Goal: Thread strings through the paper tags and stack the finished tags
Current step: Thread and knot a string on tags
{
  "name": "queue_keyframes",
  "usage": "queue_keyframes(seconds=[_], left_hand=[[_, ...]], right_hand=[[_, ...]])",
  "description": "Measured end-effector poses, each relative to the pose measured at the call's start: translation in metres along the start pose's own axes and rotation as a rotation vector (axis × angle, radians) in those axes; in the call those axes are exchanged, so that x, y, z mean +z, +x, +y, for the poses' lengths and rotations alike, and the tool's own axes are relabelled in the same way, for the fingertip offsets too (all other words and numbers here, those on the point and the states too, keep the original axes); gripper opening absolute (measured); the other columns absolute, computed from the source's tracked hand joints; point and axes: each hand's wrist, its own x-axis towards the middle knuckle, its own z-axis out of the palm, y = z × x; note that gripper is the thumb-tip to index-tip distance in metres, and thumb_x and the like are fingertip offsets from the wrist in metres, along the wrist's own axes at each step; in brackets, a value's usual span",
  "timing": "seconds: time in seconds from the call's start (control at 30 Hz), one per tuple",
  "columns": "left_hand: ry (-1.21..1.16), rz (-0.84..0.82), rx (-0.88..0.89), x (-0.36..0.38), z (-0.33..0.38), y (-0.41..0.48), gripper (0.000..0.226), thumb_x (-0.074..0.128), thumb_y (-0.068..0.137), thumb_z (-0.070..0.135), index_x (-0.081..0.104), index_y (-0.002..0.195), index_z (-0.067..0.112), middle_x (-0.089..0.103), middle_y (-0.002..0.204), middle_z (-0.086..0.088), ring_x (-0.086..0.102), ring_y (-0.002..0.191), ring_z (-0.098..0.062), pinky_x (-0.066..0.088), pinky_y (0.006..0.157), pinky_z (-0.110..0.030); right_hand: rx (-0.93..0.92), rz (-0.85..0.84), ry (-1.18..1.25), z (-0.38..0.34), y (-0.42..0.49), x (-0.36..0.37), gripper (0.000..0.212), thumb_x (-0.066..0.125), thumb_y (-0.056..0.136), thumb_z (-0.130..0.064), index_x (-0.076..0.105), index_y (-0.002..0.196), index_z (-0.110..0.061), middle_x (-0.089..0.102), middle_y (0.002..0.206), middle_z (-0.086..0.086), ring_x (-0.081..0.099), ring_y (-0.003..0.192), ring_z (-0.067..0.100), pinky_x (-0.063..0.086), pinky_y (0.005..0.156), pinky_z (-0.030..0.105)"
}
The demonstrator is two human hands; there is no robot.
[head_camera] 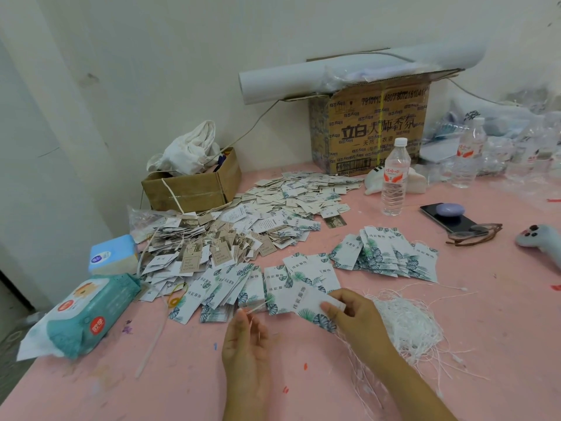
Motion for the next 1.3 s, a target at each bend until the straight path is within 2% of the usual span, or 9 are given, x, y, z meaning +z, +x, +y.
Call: queue_keyframes(seconds=[0.27,0.63,0.7,0.77,0.83,0.93,1.07,1.2,1.3], left_hand=[[0.326,-0.033,-0.008,0.020,-0.010,-0.004,0.015,0.058,0.091,0.003,0.065,0.104,0.007,0.068,0.079,-0.007,0.060,0.071,-0.015,0.057,0.060,-0.018],[0.488,-0.096,-0.006,0.016,-0.016,0.004,0.018,0.049,0.095,-0.006,0.067,0.093,-0.001,0.070,0.070,-0.010,0.061,0.058,-0.010,0.053,0.054,-0.017],[0.552,-0.130,0.008,0.014,-0.020,0.004,0.020,0.049,0.096,-0.006,0.068,0.093,-0.001,0.070,0.070,-0.009,0.060,0.057,-0.008,0.051,0.055,-0.017],[0.564,-0.138,0.008,0.015,-0.019,0.005,0.021,0.048,0.096,-0.007,0.068,0.093,-0.002,0.070,0.069,-0.009,0.060,0.057,-0.008,0.051,0.055,-0.017],[0.553,-0.133,0.011,0.016,-0.018,0.006,0.021,0.048,0.096,-0.007,0.068,0.092,-0.002,0.070,0.068,-0.010,0.060,0.055,-0.008,0.051,0.053,-0.017],[0.549,-0.128,0.010,0.016,-0.018,0.007,0.021,0.047,0.096,-0.008,0.067,0.091,-0.003,0.069,0.067,-0.010,0.060,0.054,-0.007,0.051,0.053,-0.016],[0.562,-0.118,0.035,0.015,-0.019,0.006,0.021,0.048,0.096,-0.007,0.068,0.092,-0.002,0.069,0.068,-0.010,0.060,0.055,-0.007,0.052,0.054,-0.016],[0.525,-0.106,0.020,0.017,-0.018,0.008,0.024,0.045,0.096,-0.010,0.067,0.087,-0.003,0.068,0.064,-0.011,0.058,0.051,-0.008,0.050,0.051,-0.016],[0.512,-0.094,0.010,0.017,-0.018,0.010,0.026,0.043,0.096,-0.010,0.066,0.086,-0.003,0.067,0.063,-0.011,0.057,0.049,-0.009,0.050,0.050,-0.017]], right_hand=[[0.134,0.202,0.273,-0.001,0.002,-0.005,0.011,0.067,0.088,-0.018,0.064,0.090,-0.007,0.052,0.053,-0.007,0.038,0.040,0.005,0.033,0.040,0.017],[0.288,0.603,0.401,-0.011,0.070,-0.053,0.029,0.066,0.090,-0.021,0.055,0.110,-0.003,0.057,0.069,0.005,0.053,0.052,0.013,0.048,0.048,0.023],[0.253,0.620,0.380,-0.016,0.090,-0.056,0.037,0.065,0.091,-0.023,0.049,0.117,-0.003,0.060,0.075,0.008,0.058,0.059,0.017,0.051,0.060,0.029],[0.276,0.603,0.168,-0.014,0.098,-0.056,0.049,0.066,0.090,-0.029,0.043,0.124,-0.001,0.062,0.099,0.016,0.064,0.079,0.027,0.049,0.075,0.037],[0.273,0.588,-0.181,-0.006,0.094,-0.054,0.056,0.066,0.089,-0.025,0.038,0.129,0.002,0.044,0.128,0.026,0.057,0.097,0.036,0.044,0.082,0.037],[0.044,0.495,-0.519,0.001,0.071,-0.037,0.043,0.062,0.090,-0.008,0.043,0.128,-0.004,0.035,0.130,0.019,0.052,0.083,0.024,0.040,0.075,0.031],[-0.231,0.117,-0.750,0.004,0.051,-0.002,0.051,0.057,0.093,-0.017,0.041,0.141,-0.020,0.038,0.145,-0.001,0.039,0.130,0.016,0.026,0.106,0.024],[-0.205,-0.150,-0.959,0.020,0.039,0.027,0.061,0.041,0.101,-0.030,0.010,0.153,-0.029,0.002,0.161,-0.005,-0.004,0.148,0.013,-0.001,0.118,0.032],[-0.188,-0.116,-1.084,0.035,0.037,0.033,0.057,0.036,0.102,-0.028,0.011,0.153,-0.029,0.006,0.161,-0.007,-0.004,0.148,0.014,-0.007,0.118,0.036]])
